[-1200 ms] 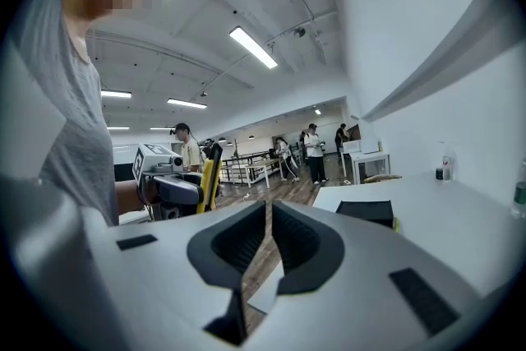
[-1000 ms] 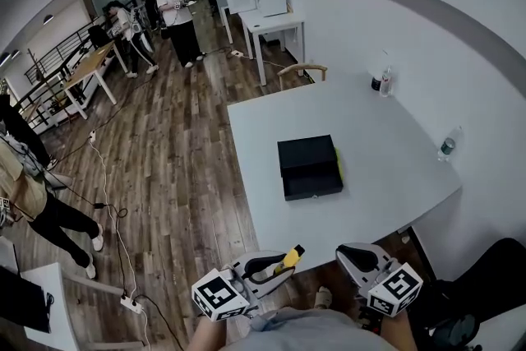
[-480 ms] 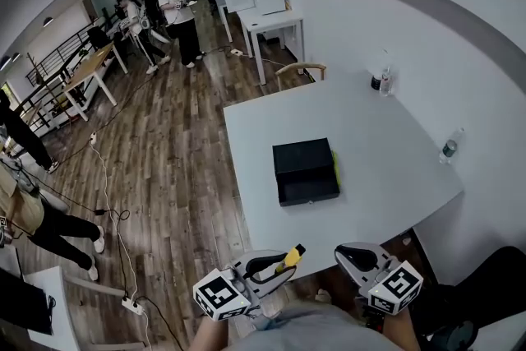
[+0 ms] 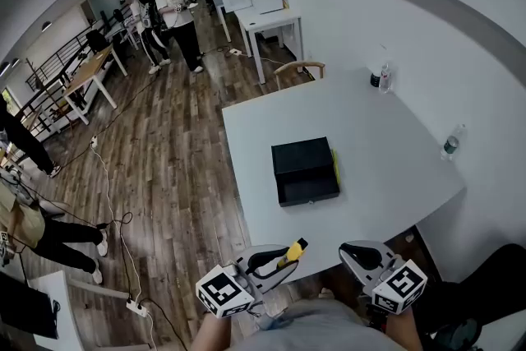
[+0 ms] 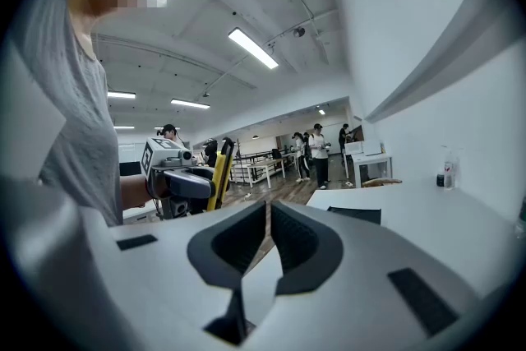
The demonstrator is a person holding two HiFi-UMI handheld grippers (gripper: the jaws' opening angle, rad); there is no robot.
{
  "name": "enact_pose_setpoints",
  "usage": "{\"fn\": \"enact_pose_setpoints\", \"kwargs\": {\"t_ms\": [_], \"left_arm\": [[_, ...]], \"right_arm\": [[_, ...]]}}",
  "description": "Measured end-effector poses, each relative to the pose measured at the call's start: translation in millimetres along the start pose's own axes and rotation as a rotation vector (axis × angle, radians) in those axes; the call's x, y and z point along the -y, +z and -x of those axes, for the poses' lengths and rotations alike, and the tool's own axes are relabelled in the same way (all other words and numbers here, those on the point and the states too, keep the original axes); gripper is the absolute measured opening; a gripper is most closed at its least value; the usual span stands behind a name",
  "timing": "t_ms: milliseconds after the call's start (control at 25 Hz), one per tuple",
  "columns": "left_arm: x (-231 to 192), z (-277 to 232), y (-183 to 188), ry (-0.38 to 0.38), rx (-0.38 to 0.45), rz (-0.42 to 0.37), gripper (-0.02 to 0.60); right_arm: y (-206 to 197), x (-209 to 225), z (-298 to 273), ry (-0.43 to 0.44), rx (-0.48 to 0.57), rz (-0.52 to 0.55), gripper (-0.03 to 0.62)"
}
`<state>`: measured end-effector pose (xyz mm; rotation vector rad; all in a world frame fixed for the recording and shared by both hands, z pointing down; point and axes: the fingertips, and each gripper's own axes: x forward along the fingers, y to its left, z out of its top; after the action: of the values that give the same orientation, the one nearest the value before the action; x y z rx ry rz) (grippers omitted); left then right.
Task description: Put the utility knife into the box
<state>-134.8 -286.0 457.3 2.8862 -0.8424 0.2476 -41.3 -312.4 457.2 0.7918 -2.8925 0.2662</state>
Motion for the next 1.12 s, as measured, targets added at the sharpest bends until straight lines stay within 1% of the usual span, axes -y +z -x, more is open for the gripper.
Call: {"fn": "enact_pose_setpoints", "kwargs": {"t_ms": [320,560,1120], "left_arm": [[-17,-3,0,0.017,-0.009,-0.018,0.124],[-35,-9,-5,0.037,-0.018,-0.013,0.124],[-60,-32,0,0.01,-0.051,-0.055,0.124]], "right_arm": [[-3,5,1,-0.01,0.007,-0.008,0.035],[-4,8,4,-0.021,0.008,-0.013,0.035],[-3,8,4,-0.023,0.012,-0.015,0.035]]}}
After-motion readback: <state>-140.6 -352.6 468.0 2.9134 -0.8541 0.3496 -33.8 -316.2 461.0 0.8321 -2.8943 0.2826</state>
